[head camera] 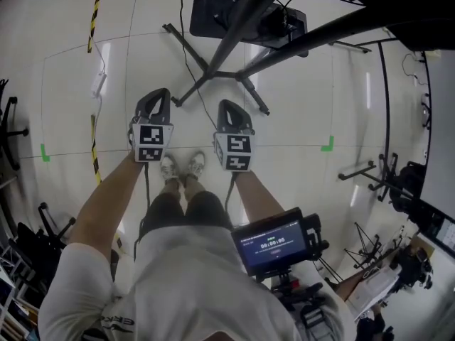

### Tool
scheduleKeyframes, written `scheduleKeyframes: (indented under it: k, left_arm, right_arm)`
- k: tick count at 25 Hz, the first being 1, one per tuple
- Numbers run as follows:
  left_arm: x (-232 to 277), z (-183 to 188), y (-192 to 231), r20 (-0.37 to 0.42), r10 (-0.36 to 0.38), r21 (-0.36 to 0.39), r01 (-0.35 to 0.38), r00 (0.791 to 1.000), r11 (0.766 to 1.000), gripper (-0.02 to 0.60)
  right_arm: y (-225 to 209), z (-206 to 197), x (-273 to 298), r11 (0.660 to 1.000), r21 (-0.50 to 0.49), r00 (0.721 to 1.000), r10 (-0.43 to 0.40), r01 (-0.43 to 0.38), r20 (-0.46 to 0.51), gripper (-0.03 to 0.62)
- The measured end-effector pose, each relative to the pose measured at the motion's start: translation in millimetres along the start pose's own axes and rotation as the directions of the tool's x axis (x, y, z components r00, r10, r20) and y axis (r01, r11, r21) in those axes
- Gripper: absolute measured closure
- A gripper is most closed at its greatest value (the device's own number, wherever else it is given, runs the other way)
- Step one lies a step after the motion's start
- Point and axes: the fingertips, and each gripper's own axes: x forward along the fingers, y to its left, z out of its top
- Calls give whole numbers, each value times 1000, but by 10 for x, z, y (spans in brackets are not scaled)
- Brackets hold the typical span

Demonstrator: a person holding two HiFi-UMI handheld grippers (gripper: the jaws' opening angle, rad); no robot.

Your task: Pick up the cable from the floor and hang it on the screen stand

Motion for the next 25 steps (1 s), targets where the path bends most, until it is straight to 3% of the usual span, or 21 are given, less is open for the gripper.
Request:
scheduleKeyframes:
  k: [5, 10, 15, 19, 21, 25]
  left_arm:
    - [526, -859, -155, -80, -84, 78, 90, 993, 993, 580]
    - [1099, -1671, -331, -126, -160, 197, 183, 979, 963, 580]
    - [1864, -2389, -433, -141, -242, 354, 277, 960, 893, 580]
    - [2455, -3007, -470, -158, -297, 419, 337, 942, 843, 580]
    - [2752, -3292, -475, -154, -307, 423, 343, 939, 838, 580]
    - [3294, -3792, -455, -114, -314, 389, 334, 942, 859, 580]
  right_arm:
    - [-56, -923, 433, 1000, 1, 996, -11, 11, -92, 580]
    - [-220, -1882, 896, 999, 18, 988, -35, 38, -150, 580]
    - [-454, -2693, 1532, 999, 12, 989, -39, 41, -143, 580]
    - [-548, -3388, 2111, 1000, -11, 990, -14, 13, -142, 580]
    - [-589, -3722, 2417, 1000, -20, 991, -4, 2, -136, 579]
    - [-652, -4283, 3015, 999, -32, 994, 5, -9, -105, 579]
